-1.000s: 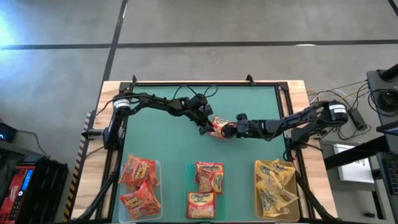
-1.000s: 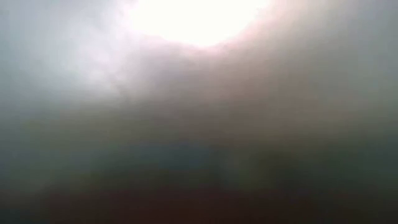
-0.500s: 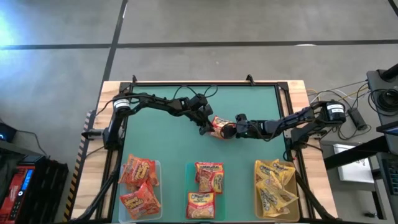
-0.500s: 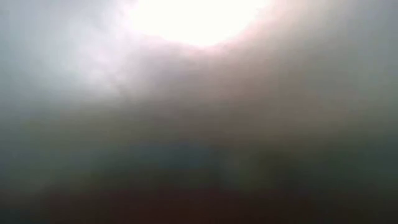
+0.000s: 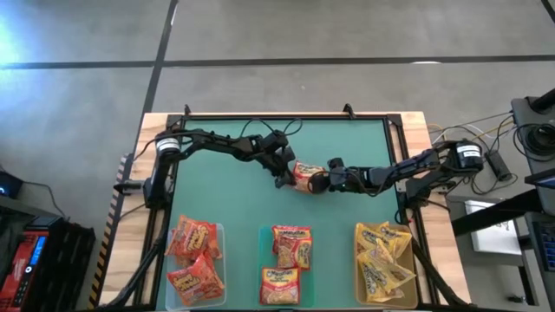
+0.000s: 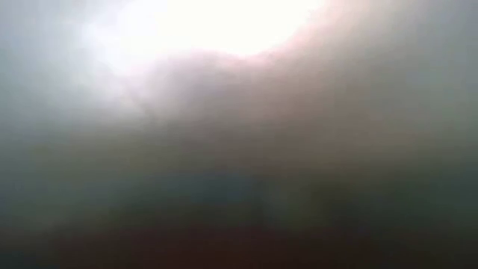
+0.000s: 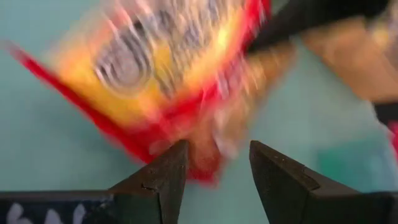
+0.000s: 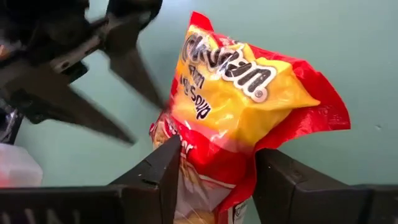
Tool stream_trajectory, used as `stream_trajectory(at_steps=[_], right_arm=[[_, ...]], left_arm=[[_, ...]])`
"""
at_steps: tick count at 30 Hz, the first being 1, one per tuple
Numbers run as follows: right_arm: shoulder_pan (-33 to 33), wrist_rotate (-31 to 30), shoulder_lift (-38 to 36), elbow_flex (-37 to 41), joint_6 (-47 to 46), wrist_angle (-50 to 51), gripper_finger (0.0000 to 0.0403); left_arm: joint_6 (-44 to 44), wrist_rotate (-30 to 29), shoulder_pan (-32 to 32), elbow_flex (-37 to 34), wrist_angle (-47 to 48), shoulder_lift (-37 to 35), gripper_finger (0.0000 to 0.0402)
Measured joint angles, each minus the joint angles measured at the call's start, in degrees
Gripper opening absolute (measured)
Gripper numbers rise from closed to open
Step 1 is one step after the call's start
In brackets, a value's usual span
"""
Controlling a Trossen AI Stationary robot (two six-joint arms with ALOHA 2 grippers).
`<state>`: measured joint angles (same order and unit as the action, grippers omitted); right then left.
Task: Sort Maruchan noodles
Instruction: Put the red noodle pack into the green bin
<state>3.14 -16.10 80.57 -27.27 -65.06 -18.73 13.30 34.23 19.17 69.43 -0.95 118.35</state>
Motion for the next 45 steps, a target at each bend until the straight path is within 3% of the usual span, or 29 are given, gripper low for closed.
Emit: stream_trajectory(at_steps=[4, 7, 13, 22, 27, 32, 39, 45], right_arm=[[0.0, 0.2, -0.8, 0.0, 2.9, 0.5, 0.0143], [0.0, 0.1, -2.0, 0.0, 4.7, 1.4, 0.0143], [0.0, 0.5, -3.3, 0.0, 7.2, 2.3, 0.0143], [0.0, 7.9, -10.7, 0.0, 13.5, 2.4, 0.0141], [-0.5, 15.0, -14.7, 0.0, 17.3, 0.5, 0.013], [-4.3, 20.6, -15.5, -0.5, 19.3, -5.7, 0.0132], [-11.6, 20.6, -14.7, -3.2, 24.4, -7.9, 0.013], [-16.7, 20.6, -11.3, -5.9, 26.8, -10.8, 0.0133]], left_arm=[[-3.0, 2.8, 0.6, -0.4, 4.7, -4.5, 0.0151], [-5.7, -0.3, 1.0, 0.2, 7.7, -8.6, 0.0149], [-6.8, -5.3, 0.9, -0.1, 15.5, -10.4, 0.0148], [-8.4, -14.5, 1.3, 0.0, 25.1, -10.7, 0.0148], [-8.6, -22.8, 2.0, 0.1, 29.8, -10.8, 0.0148], [-8.6, -24.4, 2.2, 0.1, 33.0, -11.7, 0.0148], [-7.5, -28.1, 2.8, -1.3, 34.8, -20.6, 0.0139], [-1.8, -33.8, 2.7, -7.9, 32.4, -33.4, 0.0128]])
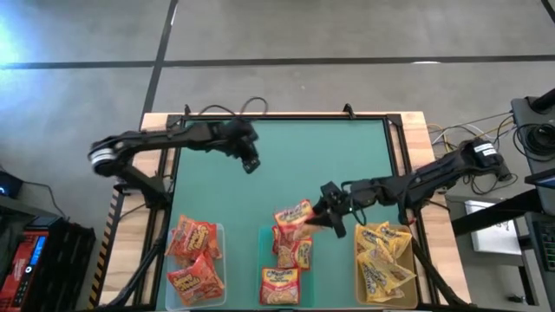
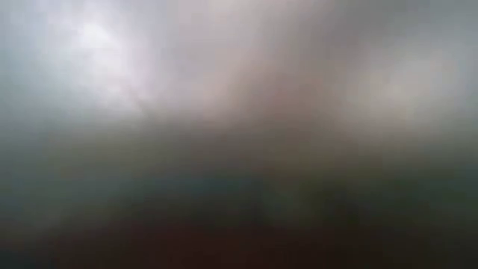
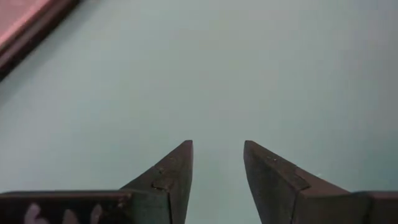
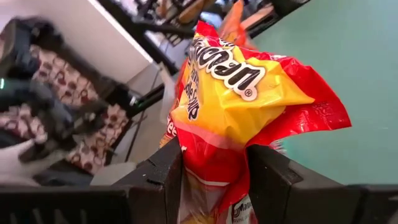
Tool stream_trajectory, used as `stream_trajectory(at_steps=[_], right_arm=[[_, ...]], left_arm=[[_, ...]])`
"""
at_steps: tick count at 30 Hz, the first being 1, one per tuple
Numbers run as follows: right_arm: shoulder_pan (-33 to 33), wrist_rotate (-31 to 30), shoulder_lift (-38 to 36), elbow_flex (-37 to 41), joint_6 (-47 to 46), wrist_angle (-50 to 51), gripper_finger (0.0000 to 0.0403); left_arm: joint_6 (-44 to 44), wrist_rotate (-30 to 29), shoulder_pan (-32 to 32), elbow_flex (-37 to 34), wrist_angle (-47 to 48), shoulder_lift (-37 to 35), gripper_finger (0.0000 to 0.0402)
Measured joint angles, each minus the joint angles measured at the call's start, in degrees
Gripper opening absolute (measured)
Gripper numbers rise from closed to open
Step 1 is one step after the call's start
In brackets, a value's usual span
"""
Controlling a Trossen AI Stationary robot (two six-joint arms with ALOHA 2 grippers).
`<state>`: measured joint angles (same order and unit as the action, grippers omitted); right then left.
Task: Sort Maruchan noodles
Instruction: Put the red noodle pack into the green bin, then return to Home Position
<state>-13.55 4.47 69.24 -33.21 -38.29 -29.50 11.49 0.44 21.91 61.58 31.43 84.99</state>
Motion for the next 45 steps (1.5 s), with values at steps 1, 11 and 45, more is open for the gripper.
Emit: stream_trajectory(at_steps=[1, 11, 45], right_arm=[[-0.6, 0.0, 0.9, -0.6, 0.2, 0.0, 0.0133], [-8.0, -0.1, 12.0, -9.3, 0.5, 0.0, 0.0134], [-12.9, -6.6, 21.2, -34.7, 7.7, 37.1, 0.0189]], left_arm=[[1.3, -0.5, 0.0, -1.4, -0.6, -2.1, 0.0127], [10.4, -1.4, -1.3, -17.1, -11.2, -21.5, 0.0125], [10.8, -1.0, -6.9, -23.1, -15.4, -48.7, 0.0125]])
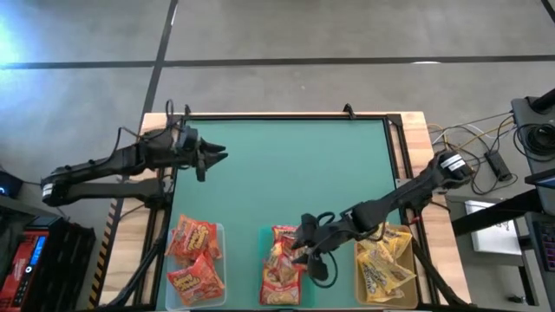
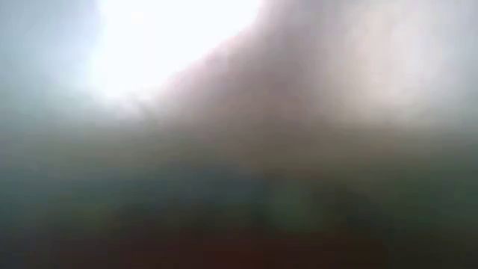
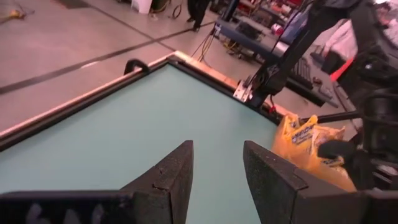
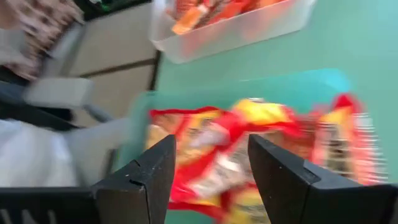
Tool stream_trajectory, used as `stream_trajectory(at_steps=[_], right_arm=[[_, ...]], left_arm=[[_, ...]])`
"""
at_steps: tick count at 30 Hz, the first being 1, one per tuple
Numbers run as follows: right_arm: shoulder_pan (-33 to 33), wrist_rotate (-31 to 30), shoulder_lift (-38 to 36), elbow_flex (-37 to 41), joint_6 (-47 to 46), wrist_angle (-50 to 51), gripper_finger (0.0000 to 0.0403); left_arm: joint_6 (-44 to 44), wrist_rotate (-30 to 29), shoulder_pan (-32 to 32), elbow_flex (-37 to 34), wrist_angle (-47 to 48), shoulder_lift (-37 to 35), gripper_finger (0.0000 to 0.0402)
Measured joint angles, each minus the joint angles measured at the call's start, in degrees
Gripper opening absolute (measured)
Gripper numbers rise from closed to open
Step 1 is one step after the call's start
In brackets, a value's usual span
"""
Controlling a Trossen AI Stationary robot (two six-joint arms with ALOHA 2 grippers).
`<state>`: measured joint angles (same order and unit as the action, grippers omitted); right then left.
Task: Sort Maruchan noodles
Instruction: Return to Home Position
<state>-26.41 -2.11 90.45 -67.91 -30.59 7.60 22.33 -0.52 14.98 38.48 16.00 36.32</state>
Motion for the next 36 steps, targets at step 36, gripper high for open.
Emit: stream_trajectory(at_steps=[36], right_arm=[[-0.2, -31.2, -31.3, 42.2, -2.9, -19.1, 0.0187]], left_arm=[[2.2, -3.6, 0.0, -33.4, -26.8, -25.6, 0.0125]])
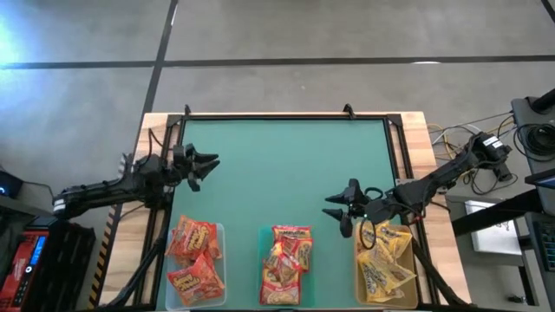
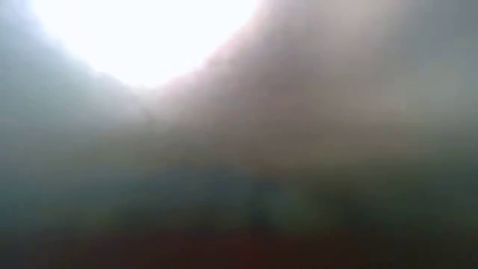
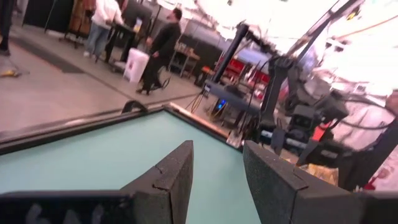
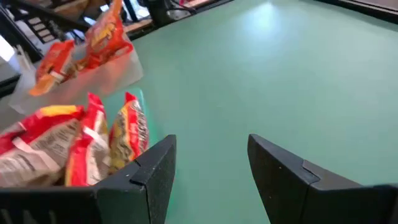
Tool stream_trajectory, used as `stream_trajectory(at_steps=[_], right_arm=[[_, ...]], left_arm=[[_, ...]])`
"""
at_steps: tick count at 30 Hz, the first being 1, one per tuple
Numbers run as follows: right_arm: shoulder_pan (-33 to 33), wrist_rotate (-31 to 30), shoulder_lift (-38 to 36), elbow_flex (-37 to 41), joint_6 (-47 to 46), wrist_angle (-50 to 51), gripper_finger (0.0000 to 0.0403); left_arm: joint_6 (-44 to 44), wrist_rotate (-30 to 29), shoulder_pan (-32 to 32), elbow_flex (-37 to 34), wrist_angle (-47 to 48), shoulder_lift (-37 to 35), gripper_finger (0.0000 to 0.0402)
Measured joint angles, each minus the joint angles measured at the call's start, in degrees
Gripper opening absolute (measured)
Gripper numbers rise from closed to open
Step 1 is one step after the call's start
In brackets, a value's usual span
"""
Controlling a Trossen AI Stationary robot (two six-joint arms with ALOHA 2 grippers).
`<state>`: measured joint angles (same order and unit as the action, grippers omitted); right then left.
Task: Sort Maruchan noodles
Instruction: Return to Home Position
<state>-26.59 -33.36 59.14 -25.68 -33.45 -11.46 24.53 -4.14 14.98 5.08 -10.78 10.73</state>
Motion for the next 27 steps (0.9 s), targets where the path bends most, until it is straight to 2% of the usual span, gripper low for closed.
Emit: stream_trajectory(at_steps=[5, 11, 22, 27], right_arm=[[0.0, -1.0, -0.2, 1.4, 0.0, -0.6, 0.0187], [0.1, -1.9, 0.2, 5.3, 0.2, -6.9, 0.0187], [1.2, -2.7, 0.1, 17.8, 4.7, -27.7, 0.0187], [2.1, -1.8, -0.8, 20.6, 6.6, -29.1, 0.0187]], left_arm=[[-0.9, 0.0, 0.0, -4.1, -6.8, 0.1, 0.0125], [-1.0, 0.0, 0.0, -4.4, -6.1, 0.2, 0.0125], [-1.0, 0.1, 0.0, -4.4, -6.3, 0.1, 0.0125], [-1.0, 0.2, 0.0, -4.4, -6.3, 0.3, 0.0125]])
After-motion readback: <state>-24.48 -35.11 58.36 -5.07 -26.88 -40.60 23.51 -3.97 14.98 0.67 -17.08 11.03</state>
